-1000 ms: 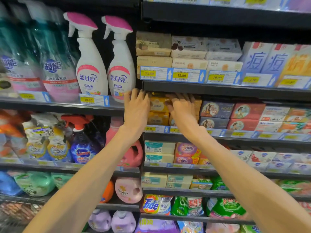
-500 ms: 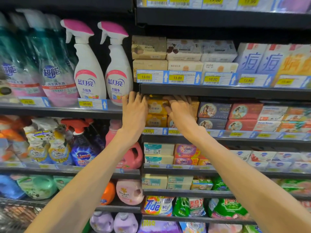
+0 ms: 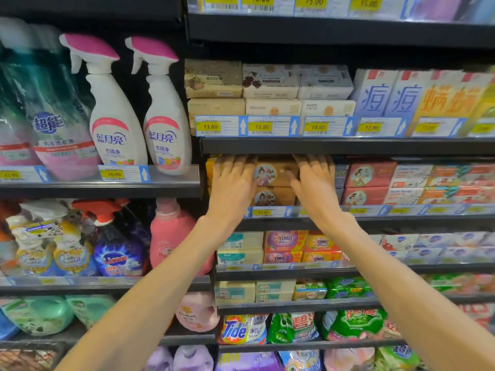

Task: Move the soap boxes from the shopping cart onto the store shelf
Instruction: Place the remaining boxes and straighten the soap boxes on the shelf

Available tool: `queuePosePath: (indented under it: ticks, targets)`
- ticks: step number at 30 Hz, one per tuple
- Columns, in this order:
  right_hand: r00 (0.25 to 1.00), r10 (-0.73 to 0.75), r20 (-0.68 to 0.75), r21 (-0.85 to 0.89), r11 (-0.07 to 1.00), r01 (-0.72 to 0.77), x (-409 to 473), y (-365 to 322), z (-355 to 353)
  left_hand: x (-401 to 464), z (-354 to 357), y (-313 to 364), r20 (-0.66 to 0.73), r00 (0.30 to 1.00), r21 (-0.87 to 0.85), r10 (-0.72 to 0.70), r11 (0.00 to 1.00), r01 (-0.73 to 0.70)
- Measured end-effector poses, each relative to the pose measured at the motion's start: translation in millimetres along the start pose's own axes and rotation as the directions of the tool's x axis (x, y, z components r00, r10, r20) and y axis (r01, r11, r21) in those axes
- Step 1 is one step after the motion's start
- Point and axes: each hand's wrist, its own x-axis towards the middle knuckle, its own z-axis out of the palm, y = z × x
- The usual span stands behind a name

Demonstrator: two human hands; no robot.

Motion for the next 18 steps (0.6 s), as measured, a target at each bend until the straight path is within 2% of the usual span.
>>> queuePosePath:
  ticks: [6, 12, 18]
  targets:
    - [1.000, -0.014, 0.007, 0.008, 1.000, 0.014, 6.6, 7.8, 1.6, 15.1, 2.6, 7.5, 0.112, 0.987, -0.015, -0.112, 0.993, 0.115]
    - [0.999, -0.029, 0.027, 0.009, 1.000, 0.029, 9.9, 13.8, 2.3, 13.5, 3.4, 12.1, 0.107, 0.983, 0.013, -0.150, 0.989, 0.149]
    - [0.999, -0.021, 0.036, 0.015, 1.000, 0.020, 9.8, 14.7, 3.6, 13.6, -0.7, 10.4, 0.085, 0.988, -0.044, -0.128, 0.990, 0.132]
